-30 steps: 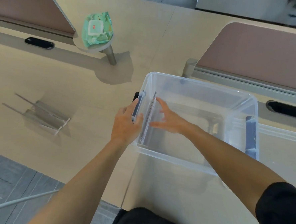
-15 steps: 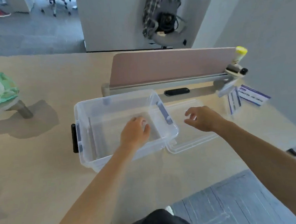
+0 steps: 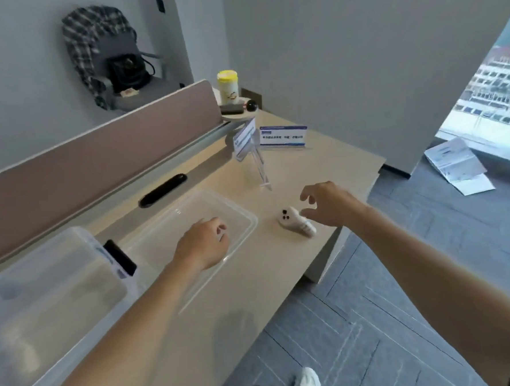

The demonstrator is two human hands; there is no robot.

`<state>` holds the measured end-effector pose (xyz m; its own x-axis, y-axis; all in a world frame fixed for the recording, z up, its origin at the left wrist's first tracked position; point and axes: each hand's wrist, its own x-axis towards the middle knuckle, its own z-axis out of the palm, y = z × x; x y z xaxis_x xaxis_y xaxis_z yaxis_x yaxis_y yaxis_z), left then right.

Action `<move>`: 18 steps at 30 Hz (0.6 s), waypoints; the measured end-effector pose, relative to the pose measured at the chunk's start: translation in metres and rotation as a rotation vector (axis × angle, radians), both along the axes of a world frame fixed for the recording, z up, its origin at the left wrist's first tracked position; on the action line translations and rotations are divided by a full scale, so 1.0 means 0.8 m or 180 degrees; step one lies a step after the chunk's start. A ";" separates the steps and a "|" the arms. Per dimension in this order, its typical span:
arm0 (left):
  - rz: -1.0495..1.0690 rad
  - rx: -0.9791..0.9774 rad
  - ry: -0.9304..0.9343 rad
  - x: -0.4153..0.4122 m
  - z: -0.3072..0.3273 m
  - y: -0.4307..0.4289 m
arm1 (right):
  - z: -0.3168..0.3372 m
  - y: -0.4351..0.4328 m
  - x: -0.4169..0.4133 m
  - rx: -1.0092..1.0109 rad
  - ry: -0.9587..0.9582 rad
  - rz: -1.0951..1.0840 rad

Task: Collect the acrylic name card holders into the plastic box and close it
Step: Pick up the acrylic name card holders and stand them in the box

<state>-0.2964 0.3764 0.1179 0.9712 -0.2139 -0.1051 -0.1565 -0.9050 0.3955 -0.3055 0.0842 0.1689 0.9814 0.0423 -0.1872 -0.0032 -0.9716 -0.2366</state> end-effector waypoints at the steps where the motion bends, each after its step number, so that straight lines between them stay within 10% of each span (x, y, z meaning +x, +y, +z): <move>1: 0.0007 -0.0021 -0.0004 0.012 0.001 -0.026 | -0.002 -0.027 0.009 0.0043 -0.0018 -0.0036; 18: 0.0347 -0.0887 0.0190 0.240 -0.018 -0.284 | -0.023 -0.290 0.206 0.0373 0.0145 -0.0486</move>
